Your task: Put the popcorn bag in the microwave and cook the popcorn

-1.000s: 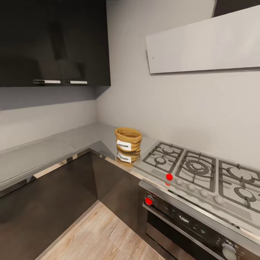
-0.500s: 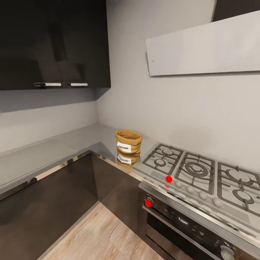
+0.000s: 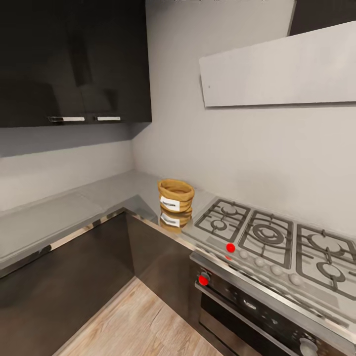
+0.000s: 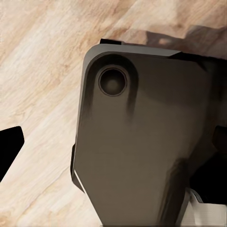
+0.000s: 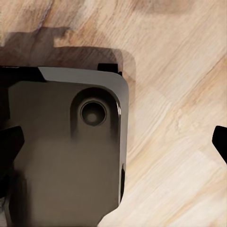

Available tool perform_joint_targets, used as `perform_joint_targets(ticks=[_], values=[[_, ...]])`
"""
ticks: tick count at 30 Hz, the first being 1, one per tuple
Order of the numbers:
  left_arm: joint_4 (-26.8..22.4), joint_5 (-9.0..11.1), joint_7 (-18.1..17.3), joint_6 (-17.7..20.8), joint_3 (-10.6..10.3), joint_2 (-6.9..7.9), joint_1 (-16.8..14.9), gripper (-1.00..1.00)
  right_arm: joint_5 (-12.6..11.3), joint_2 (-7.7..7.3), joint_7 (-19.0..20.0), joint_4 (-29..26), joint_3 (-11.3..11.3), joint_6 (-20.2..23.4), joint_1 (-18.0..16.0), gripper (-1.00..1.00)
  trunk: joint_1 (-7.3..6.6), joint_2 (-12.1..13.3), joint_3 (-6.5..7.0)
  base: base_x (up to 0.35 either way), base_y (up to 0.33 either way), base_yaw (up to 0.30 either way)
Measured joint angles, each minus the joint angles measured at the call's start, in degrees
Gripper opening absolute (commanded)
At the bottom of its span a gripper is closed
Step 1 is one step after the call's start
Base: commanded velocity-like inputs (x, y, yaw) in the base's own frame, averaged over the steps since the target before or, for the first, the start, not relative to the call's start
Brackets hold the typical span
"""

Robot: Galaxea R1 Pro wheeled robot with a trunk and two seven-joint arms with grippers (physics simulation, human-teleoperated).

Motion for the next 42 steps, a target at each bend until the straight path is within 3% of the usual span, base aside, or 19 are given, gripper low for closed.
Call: perform_joint_targets(ticks=[13,22,42], values=[[0.00,0.00,0.00,0.00,0.00,0.09,0.01,1.00,-0.04,0.03,0.00,0.00,0.03,0.08,0.00,1.00,-2.86,5.22,2.34,0.000,0.000,0.000],[0.00,-0.04,0.00,0.00,0.00,0.05,-0.01,1.00,-0.04,0.15,0.10,0.00,-0.04,0.30,0.00,1.00,-2.86,5.24,2.26,0.000,0.000,0.000],[0.00,-0.01,0.00,0.00,0.00,0.13,0.01,1.00,-0.05,0.09,0.00,0.00,0.01,0.08,0.00,1.00,-2.86,5.24,0.47,0.000,0.000,0.054]])
